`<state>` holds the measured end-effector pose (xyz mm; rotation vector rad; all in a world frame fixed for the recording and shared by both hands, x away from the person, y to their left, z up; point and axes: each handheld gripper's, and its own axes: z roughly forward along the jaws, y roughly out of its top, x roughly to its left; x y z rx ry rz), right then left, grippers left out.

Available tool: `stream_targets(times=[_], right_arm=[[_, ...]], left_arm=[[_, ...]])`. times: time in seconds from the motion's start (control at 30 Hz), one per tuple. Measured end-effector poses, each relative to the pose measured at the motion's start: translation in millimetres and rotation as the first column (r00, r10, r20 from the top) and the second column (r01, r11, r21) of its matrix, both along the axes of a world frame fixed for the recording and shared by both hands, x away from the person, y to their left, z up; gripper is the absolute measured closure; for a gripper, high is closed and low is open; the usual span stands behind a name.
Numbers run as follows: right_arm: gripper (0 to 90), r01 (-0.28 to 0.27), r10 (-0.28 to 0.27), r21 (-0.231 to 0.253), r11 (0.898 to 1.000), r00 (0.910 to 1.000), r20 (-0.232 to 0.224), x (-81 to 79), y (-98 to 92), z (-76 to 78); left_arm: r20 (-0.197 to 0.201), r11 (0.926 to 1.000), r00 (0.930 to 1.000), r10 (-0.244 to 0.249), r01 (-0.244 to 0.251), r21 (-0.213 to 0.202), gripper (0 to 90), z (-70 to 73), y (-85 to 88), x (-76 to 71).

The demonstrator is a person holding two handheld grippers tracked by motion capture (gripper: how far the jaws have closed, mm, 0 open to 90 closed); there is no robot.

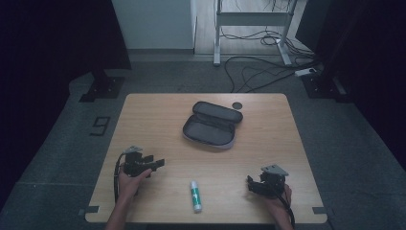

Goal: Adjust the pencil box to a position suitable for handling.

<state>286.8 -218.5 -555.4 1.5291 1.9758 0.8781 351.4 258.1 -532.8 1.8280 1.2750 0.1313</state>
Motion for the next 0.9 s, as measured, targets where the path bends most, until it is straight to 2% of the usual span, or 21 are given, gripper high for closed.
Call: stream_targets(times=[0.3,0.37,0.43,0.6,0.73,0.9], right_arm=[[12.9,-0.015,0.015,0.0,1.0,0.9999,0.001,-0.1,0.5,-0.1],[12.9,-0.014,0.014,0.001,1.0,0.9999,0.0,-0.2,0.5,0.0],[13.1,-0.015,0.015,0.0,1.0,0.9999,0.0,-1.5,1.8,0.1],[12.9,-0.034,0.034,0.004,0.999,0.9994,0.001,-0.9,3.0,-0.1],[12.9,-0.048,0.048,0.005,0.999,0.9989,0.0,0.0,3.8,0.0],[13.1,-0.079,0.079,0.003,0.997,0.9969,0.002,2.6,6.3,0.0]], left_arm=[[0.003,0.9999,1.0,0.004,-0.004,0.014,32.1,0.5,-1.5,-0.4],[0.005,0.9999,1.0,0.008,-0.009,0.011,31.7,1.3,-2.2,-0.5],[0.008,0.9999,0.9999,0.011,-0.011,-0.011,31.4,3.4,-3.6,-0.2],[0.002,1.0,1.0,0.004,-0.004,-0.001,32.8,2.1,-7.8,2.0],[-0.008,0.9997,0.9997,0.024,-0.024,-0.006,32.7,1.6,-9.5,3.7],[0.016,0.9986,0.9986,0.051,-0.051,-0.011,33.0,9.1,-12.3,5.1]])
